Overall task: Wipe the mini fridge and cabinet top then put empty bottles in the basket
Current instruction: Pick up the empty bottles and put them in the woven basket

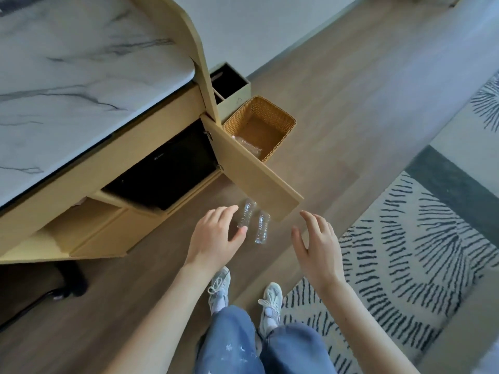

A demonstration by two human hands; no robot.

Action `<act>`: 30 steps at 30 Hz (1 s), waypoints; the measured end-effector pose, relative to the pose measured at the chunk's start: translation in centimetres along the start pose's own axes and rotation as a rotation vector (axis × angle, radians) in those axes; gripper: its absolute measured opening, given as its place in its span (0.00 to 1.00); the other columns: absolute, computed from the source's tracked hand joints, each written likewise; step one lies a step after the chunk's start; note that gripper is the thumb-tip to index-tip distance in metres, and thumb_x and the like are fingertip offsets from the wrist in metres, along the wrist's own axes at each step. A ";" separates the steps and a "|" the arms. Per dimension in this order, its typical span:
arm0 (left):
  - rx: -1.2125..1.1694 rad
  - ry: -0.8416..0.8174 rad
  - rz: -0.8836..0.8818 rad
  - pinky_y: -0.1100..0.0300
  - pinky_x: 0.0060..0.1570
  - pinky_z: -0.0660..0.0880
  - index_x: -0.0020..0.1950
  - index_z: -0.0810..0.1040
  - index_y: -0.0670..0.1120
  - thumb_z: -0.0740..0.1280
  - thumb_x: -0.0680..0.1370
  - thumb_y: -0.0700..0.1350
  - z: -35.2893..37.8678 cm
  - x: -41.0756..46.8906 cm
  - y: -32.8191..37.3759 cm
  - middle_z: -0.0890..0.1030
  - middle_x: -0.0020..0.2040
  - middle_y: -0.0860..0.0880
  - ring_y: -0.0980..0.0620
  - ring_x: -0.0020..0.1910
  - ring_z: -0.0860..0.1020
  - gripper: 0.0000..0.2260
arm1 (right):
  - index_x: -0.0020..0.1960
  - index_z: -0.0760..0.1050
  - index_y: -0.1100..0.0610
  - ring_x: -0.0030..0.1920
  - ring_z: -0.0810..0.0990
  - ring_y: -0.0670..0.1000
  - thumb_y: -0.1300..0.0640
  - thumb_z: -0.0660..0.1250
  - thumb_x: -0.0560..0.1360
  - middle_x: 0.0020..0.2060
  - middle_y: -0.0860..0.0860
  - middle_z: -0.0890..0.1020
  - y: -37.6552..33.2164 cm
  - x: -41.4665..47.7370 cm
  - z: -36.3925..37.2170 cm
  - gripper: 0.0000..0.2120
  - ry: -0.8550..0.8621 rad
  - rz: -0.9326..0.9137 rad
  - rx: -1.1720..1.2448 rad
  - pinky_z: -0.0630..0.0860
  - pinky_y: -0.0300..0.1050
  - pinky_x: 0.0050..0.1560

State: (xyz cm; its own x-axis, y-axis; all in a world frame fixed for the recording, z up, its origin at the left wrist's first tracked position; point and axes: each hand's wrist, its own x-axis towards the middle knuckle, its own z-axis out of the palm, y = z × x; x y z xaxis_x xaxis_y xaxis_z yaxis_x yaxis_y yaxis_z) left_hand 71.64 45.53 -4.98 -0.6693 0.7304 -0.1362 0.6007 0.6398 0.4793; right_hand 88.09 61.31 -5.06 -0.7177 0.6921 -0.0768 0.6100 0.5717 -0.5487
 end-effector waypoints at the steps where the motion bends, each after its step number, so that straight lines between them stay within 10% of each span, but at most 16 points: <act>1: -0.003 -0.029 -0.005 0.55 0.61 0.70 0.67 0.76 0.40 0.69 0.77 0.48 1.3 1.2 -1.3 0.81 0.61 0.46 0.45 0.59 0.77 0.21 | 0.68 0.74 0.61 0.60 0.77 0.58 0.55 0.65 0.81 0.59 0.56 0.80 0.4 0.7 1.9 0.18 -0.007 0.018 0.004 0.72 0.49 0.61; 18: -0.097 -0.264 -0.141 0.56 0.58 0.70 0.72 0.67 0.48 0.67 0.77 0.55 49.2 19.0 -30.4 0.72 0.67 0.48 0.46 0.65 0.72 0.25 | 0.70 0.72 0.61 0.59 0.78 0.63 0.54 0.68 0.79 0.60 0.58 0.80 26.5 11.0 52.2 0.23 -0.074 0.288 -0.008 0.75 0.54 0.57; 30: -0.207 -0.258 -0.404 0.48 0.61 0.72 0.70 0.67 0.43 0.69 0.75 0.59 63.8 23.7 -36.4 0.77 0.64 0.44 0.41 0.64 0.75 0.31 | 0.78 0.56 0.52 0.64 0.74 0.59 0.40 0.65 0.77 0.64 0.56 0.74 35.6 14.1 67.5 0.36 -0.101 0.596 0.043 0.75 0.54 0.57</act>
State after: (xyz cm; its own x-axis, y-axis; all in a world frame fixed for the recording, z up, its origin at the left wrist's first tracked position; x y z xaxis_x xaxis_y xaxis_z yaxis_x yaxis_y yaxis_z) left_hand 61.83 54.76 -80.98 -0.6849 0.4868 -0.5421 0.2002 0.8411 0.5024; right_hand 77.02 61.70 -81.92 -0.2860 0.8415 -0.4584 0.9043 0.0787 -0.4196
